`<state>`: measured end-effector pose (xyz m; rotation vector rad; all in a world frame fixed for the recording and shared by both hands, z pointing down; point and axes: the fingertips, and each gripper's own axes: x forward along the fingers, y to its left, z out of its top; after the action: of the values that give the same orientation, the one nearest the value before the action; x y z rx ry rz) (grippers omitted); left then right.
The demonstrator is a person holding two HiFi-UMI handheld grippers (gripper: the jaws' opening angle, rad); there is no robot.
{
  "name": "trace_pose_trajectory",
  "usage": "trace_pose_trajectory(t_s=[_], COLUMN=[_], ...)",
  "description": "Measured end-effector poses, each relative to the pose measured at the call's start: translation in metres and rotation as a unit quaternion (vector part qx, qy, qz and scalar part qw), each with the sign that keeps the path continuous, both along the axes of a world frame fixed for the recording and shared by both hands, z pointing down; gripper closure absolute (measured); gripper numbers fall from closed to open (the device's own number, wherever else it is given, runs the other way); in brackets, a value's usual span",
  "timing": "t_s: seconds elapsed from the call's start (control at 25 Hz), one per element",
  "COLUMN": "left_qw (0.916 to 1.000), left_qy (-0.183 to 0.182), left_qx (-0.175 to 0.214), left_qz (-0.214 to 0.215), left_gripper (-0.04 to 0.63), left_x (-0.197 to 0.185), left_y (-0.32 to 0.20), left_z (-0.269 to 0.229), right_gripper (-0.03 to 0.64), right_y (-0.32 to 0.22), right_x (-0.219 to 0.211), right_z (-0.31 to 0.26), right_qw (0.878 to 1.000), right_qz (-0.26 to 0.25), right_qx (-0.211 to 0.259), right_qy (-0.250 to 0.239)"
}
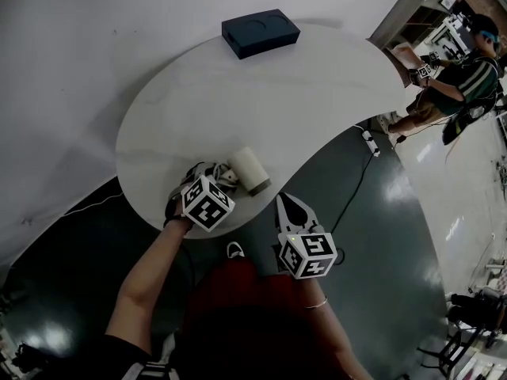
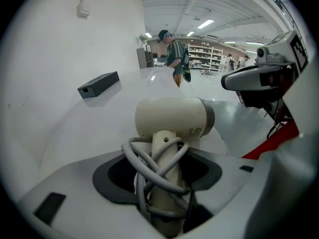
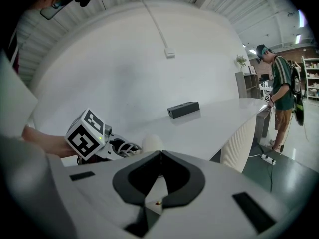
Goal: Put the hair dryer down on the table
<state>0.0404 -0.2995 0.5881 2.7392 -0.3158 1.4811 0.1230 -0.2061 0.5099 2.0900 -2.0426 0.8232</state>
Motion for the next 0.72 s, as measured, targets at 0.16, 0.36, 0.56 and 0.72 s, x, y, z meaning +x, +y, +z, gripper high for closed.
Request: trace_pose_trajectory(t_s=[0.16, 0.36, 0.56, 0.72], left_qw=[0.9998, 0.9984, 0.9949, 0.9878], left_qy=[0.013, 0.047, 0.083, 0.123], left_qx=[0.009, 0.006, 0.016, 0.017], left_qz=[-0.007, -0.030, -0.055, -0.094], left_gripper=[0.345, 0.345, 0.353, 0.385], left_x=[-0.004, -0.015, -0.030, -0.045], left_y=[0.001, 0.005, 0.009, 0.013], left_z=[-0.009, -0.026, -0.051, -0.072], right_gripper=[0.601, 0.601, 0.601, 0.601], right_y=[0.002, 0.004, 0.003, -0.002], right_x=[-0.003, -0.014, -0.027, -0.047], right_z=[-0.003, -0.004, -0.008, -0.014], right_qw=[1.000, 1.000, 0.999, 0.997], right_qz=[-0.008, -0.021, -0.034, -0.062], right_qx=[0.003, 0.008, 0.016, 0.027], right_qy=[0.002, 0.006, 0.014, 0.023])
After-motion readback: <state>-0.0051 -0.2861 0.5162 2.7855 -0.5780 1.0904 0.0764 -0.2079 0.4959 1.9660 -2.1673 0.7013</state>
